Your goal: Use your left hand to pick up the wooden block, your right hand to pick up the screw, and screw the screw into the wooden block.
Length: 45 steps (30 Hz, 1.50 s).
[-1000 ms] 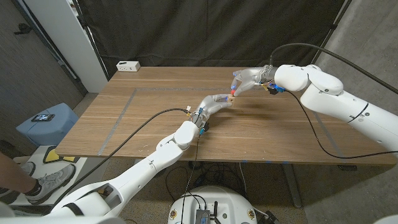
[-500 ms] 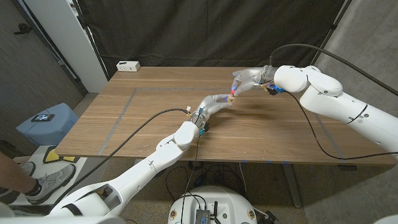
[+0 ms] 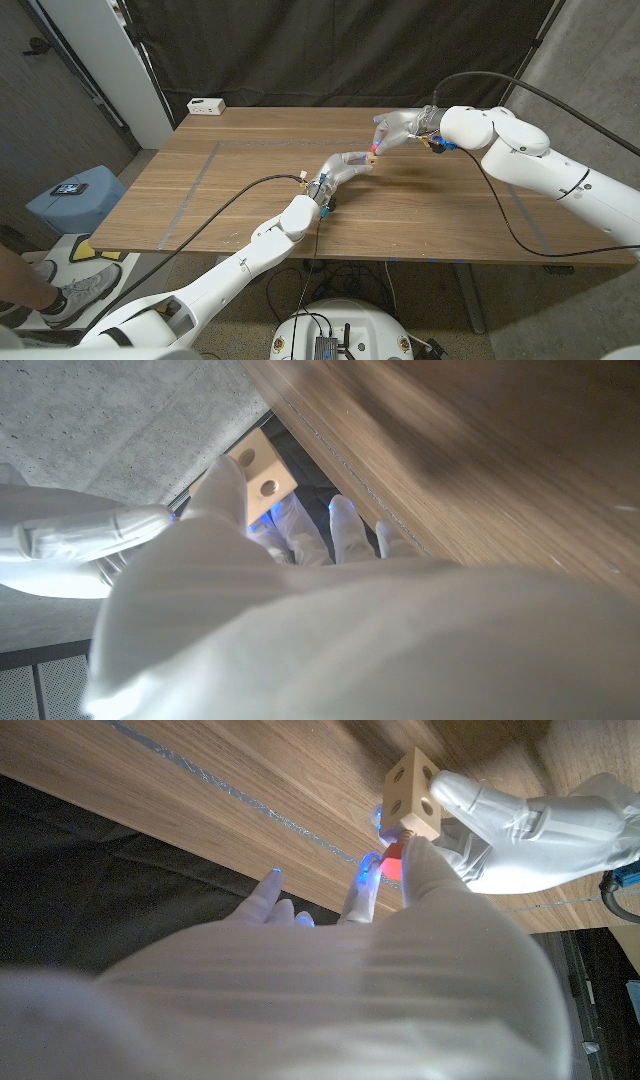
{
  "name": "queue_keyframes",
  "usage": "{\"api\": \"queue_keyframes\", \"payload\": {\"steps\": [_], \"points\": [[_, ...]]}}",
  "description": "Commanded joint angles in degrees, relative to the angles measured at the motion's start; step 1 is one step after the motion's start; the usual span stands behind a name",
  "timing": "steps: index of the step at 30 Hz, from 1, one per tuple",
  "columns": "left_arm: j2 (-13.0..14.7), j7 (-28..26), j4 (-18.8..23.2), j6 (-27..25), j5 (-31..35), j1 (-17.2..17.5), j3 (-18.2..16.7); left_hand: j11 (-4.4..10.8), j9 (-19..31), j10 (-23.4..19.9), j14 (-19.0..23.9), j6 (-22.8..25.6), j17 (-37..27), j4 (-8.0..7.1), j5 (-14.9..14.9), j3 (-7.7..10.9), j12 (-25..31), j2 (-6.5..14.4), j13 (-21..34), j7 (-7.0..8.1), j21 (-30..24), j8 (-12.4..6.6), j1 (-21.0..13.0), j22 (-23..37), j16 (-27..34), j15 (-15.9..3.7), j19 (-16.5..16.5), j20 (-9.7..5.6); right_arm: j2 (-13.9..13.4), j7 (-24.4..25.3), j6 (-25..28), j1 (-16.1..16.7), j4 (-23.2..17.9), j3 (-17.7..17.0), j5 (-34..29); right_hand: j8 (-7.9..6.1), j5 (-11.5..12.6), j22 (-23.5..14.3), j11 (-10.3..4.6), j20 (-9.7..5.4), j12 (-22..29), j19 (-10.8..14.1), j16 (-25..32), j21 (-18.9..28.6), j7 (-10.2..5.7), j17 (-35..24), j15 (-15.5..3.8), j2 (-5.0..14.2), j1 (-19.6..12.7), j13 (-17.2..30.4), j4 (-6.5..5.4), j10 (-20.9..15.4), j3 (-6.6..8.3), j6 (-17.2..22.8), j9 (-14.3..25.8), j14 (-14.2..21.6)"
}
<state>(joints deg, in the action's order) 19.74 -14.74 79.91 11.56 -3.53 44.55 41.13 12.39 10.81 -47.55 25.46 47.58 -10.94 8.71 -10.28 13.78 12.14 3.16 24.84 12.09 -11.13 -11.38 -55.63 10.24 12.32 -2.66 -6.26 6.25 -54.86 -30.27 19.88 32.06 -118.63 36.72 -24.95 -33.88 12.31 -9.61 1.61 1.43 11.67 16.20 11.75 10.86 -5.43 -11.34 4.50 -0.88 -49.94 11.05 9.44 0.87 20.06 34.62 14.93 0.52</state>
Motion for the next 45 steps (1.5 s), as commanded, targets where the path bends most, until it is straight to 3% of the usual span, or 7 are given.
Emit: {"api": "queue_keyframes", "payload": {"steps": [1, 24, 31, 45], "points": [[-0.09, 0.21, -0.2, -0.16, -0.06, -0.18, 0.1, 0.23, 0.22, -0.06, 0.03, 0.5, -0.06, -0.33, -0.4, 0.11, -0.04, 0.34, 0.16, -0.03, -0.41, -0.36, 0.26, 0.16, -0.06, -5.06, 0.03, 0.41, 0.08, 0.6, 0.16, 0.48, 0.01, -0.13, -0.17, -0.68, -0.23, -0.11, -0.23, -0.2, 0.39, 0.65, 0.37, 0.54, -0.19, -0.24, 0.16, -0.54, -0.52, 0.27, -0.01, -0.8, 0.38, 1.11, 0.33, 0.5], [-0.24, 0.23, -0.68, -0.1, -0.23, -0.41, 0.1, 0.23, 0.22, -0.04, 0.02, 0.33, -0.06, -0.29, -0.41, 0.13, -0.03, 0.43, 0.15, -0.1, -0.42, -0.3, 0.17, 0.16, -0.05, -4.97, 0.03, 0.43, 0.06, 0.85, 1.63, 0.98, -0.66, 0.22, -1.92, -4.07, -1.59, -0.11, -1.3, -0.78, 1.03, 2.76, 0.97, 0.75, -0.1, -0.37, -0.76, -0.98, 1.94, 0.23, -1.27, -4.8, -0.59, 5.68, 1.81, 2.6], [-0.29, 0.28, -0.8, -0.06, -0.34, -0.49, 0.08, 0.23, 0.22, -0.06, 0.06, 0.42, -0.03, -0.21, -0.42, 0.14, -0.01, 0.38, 0.15, -0.13, -0.43, -0.34, 0.08, 0.16, -0.05, -5.0, 0.02, 0.43, 0.38, 1.26, 2.32, 1.11, -0.81, 0.55, -3.04, -5.07, -1.91, -0.11, -1.04, -1.03, 1.17, 3.59, 1.19, 0.87, 0.0, -0.38, -1.06, -1.01, 2.79, 0.22, -1.55, -6.02, -1.0, 6.9, 2.29, 3.43], [-0.23, 0.22, -0.73, -0.06, -0.49, -0.37, -0.02, 0.22, 0.22, -0.02, 0.04, 0.46, -0.04, -0.23, -0.43, 0.16, -0.03, 0.48, 0.13, -0.15, -0.43, -0.35, 0.05, 0.16, -0.05, -4.97, 0.02, 0.46, 1.21, 2.23, 3.34, 1.39, -1.11, 1.07, -5.4, -9.3, -1.85, -0.14, -1.36, -1.46, 1.55, 5.63, 1.55, 0.9, 0.56, -0.4, -1.96, -1.33, 6.64, 0.18, -2.86, -10.1, -2.86, 12.85, 4.22, 5.38]]}}
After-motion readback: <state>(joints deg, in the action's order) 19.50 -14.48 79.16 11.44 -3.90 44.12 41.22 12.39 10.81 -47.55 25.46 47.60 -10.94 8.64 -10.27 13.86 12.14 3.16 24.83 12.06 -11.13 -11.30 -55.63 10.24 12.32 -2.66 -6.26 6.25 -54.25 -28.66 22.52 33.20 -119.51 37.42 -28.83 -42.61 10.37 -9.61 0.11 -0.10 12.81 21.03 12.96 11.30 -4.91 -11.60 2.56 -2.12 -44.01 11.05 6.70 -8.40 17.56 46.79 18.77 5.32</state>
